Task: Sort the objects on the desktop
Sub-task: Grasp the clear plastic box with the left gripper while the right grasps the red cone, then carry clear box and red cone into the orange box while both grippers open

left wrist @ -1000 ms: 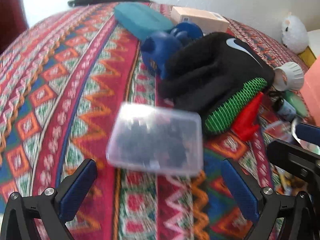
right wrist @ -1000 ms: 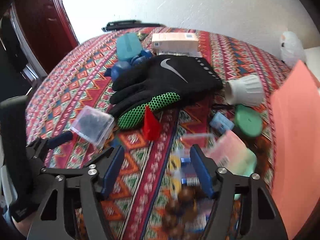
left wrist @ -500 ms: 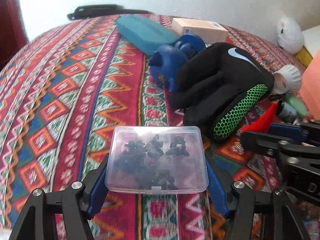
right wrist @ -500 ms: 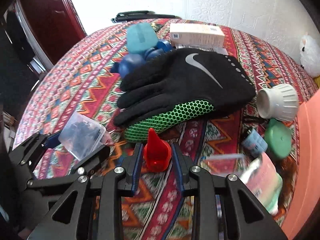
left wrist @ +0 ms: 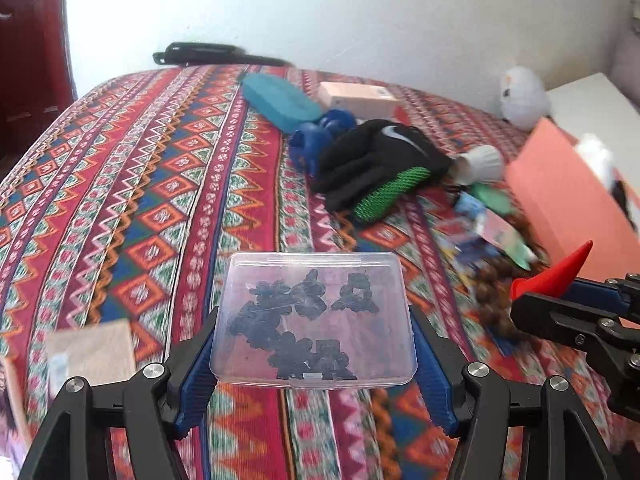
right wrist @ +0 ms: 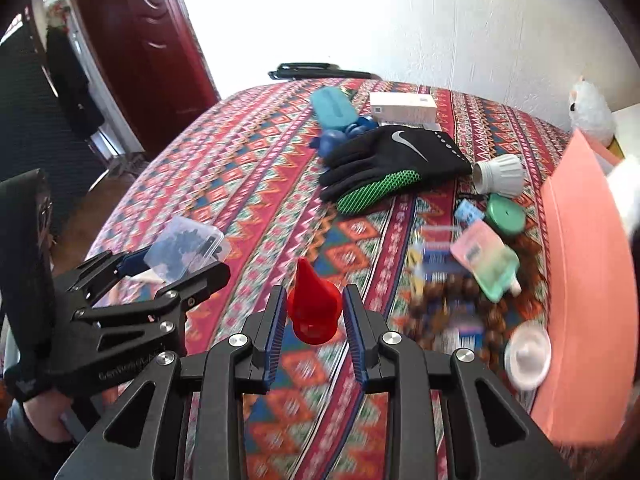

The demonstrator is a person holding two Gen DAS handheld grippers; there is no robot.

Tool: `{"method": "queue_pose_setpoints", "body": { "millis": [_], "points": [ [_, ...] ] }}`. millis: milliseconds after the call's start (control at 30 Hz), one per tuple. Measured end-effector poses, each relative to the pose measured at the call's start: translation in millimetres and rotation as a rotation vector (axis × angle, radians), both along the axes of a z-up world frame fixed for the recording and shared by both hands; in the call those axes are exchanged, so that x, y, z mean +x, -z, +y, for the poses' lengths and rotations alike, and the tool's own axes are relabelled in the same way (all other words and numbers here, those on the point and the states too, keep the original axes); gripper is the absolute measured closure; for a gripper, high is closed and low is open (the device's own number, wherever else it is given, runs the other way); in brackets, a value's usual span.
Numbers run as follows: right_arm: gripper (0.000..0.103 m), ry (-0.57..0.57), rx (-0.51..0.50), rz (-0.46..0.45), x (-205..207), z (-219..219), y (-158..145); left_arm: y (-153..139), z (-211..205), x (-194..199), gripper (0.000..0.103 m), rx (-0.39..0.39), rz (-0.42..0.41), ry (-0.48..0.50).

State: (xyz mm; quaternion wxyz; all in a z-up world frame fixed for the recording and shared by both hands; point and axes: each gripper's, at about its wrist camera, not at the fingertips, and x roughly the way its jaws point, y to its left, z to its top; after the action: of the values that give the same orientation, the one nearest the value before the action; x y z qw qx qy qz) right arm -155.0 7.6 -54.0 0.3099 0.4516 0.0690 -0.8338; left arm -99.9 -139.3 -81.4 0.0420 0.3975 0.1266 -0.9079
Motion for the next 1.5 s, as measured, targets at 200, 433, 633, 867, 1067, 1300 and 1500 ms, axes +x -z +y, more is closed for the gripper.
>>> {"method": "queue_pose_setpoints", "body": {
  "millis": [200,433,633,867,1067,1300,1500],
  "points": [
    [0.073,0.007,-0.029,0.002,61,30,-16,-20,22,47,0.032,0.004,0.019,0.042],
    [0.073,0.059,-0.074,0.000,121,80,-27,-49,82,92,0.031,-0.026,0.061,0.171],
    [0.073,0.161,-0.107,0.009,161,146,-32,-69,154,111,0.031,-0.030,0.094,0.326],
    [0.073,0.352,-0.111,0.028,184,254,-38,-81,251,93,0.031,-0.030,0.096,0.516],
    [0.073,0.494,-0.125,0.077,174,334,-51,-114,321,55,0.031,-0.069,0.160,0.611],
    [0.073,0.583,-0.134,0.141,129,396,-73,-142,375,-14,0.031,-0.090,0.205,0.659],
    [0.073,0.609,-0.132,0.179,62,422,-83,-134,389,-75,0.031,-0.105,0.195,0.638]
  ]
}}
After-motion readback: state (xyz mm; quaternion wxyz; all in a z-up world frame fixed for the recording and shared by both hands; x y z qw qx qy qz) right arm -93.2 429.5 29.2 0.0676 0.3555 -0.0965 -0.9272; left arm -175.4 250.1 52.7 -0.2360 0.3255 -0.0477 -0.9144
